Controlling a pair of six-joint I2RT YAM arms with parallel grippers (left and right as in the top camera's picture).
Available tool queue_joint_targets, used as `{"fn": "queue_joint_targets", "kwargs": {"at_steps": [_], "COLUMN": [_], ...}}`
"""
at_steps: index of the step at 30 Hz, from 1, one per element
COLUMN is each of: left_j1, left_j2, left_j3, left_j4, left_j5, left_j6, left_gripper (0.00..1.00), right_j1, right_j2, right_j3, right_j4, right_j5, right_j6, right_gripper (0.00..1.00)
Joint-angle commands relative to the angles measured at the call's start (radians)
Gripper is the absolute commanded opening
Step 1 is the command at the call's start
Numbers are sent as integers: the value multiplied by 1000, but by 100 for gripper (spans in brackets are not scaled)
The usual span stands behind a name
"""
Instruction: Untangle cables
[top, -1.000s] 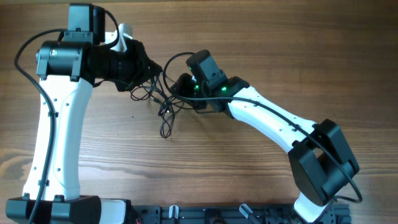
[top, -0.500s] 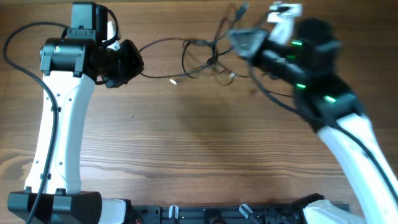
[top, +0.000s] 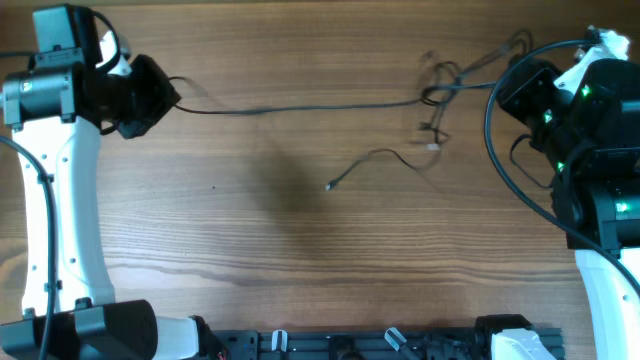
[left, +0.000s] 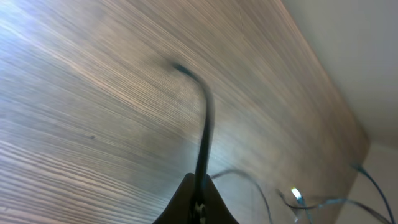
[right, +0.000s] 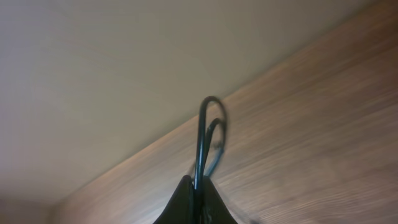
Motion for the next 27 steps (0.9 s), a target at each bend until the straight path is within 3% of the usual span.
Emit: {"fn": "queue_joint_targets", "kwargs": {"at_steps": [1,4,5,7,9,11,13,14,18,22,25,27], "left_j1": [67,117,126,118,106,98,83,65,-61,-313,-521,-607], "left_j2": [8,8,8,8,8,8,8,8,8,8,15,31], "left_j3": [14,14,14,14,14,14,14,14,14,14,14,14], "left_j4": [8,8,6,11,6,-8,-14,-18,-68,-112,-111,-86], "left_j5": [-98,-107,-86,71,127,136,199,274,345,336,306,219], "left_j6": [-92,-104,-102,18,55,67,143,200,258,497,675,687], "left_gripper": [4,4,5,15,25,53,66,80,82,100,100,100], "right_j1": [-9,-9,-9,-9,-9,-9,-9,-9,5,9,9,9], "right_j2": [-20,-18,-18,-8,5,27,61,89,149,218,309,332], "right_j3": [8,8,8,8,8,8,8,8,8,8,8,8], "right_j4": [-22,-45,-40,23,68,73,68,69,121,177,185,207], "right_j5": [247,255,174,-153,-248,-266,-303,-338,-364,-329,-415,-491], "right_j6": [-11,-10,-16,-15,2,46,38,39,40,59,96,106], "right_gripper": [4,4,4,4,4,5,4,4,4,4,4,4]}}
